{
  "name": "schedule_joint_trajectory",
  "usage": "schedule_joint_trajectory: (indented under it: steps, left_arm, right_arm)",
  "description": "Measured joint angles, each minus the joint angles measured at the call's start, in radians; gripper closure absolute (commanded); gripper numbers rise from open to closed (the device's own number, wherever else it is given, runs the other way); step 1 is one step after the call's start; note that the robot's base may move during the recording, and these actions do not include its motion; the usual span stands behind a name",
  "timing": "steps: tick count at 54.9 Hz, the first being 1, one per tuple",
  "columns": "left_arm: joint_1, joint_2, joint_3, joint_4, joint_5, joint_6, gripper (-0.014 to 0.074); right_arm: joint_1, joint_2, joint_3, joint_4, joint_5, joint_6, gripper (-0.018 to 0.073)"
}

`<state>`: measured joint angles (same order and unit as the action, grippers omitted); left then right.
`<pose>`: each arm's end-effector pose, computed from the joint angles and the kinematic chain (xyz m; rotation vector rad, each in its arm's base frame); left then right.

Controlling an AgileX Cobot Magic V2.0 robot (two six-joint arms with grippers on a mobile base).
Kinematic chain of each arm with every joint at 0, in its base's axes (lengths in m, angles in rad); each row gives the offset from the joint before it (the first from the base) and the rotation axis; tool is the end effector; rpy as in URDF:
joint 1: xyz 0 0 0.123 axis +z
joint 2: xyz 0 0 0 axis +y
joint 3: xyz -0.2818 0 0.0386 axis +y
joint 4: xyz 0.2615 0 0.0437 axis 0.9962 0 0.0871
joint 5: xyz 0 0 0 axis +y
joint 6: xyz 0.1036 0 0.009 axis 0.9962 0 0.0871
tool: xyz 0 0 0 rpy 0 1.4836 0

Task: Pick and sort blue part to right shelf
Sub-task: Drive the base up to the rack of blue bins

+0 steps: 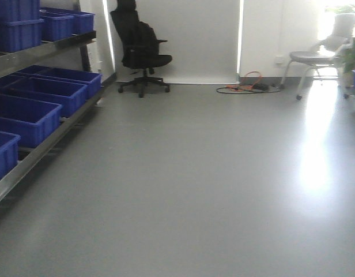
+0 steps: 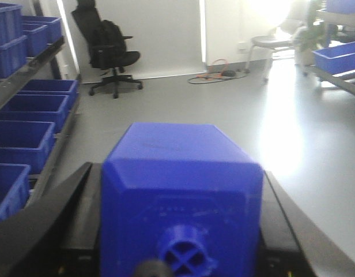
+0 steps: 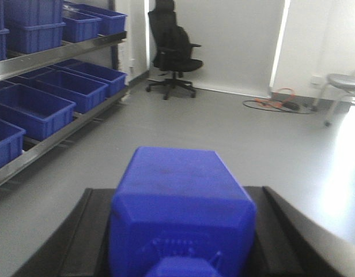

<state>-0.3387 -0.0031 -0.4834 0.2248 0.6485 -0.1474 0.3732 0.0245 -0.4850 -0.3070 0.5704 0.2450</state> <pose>0.0345 0.0027 0.3151 0.1994 1.6220 -0.1243 0.0403 -0.0024 0.3237 -0.1769 1.5640 0.1517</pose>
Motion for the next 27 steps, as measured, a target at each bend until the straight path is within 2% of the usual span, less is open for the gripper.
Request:
schedule_joint_trajectory:
  steps: [27]
  left_arm:
    - [0.000, 0.000, 0.000, 0.000, 0.000, 0.000, 0.0354]
  right_arm:
    - [0.000, 0.000, 0.000, -0.002, 0.002, 0.000, 0.0312]
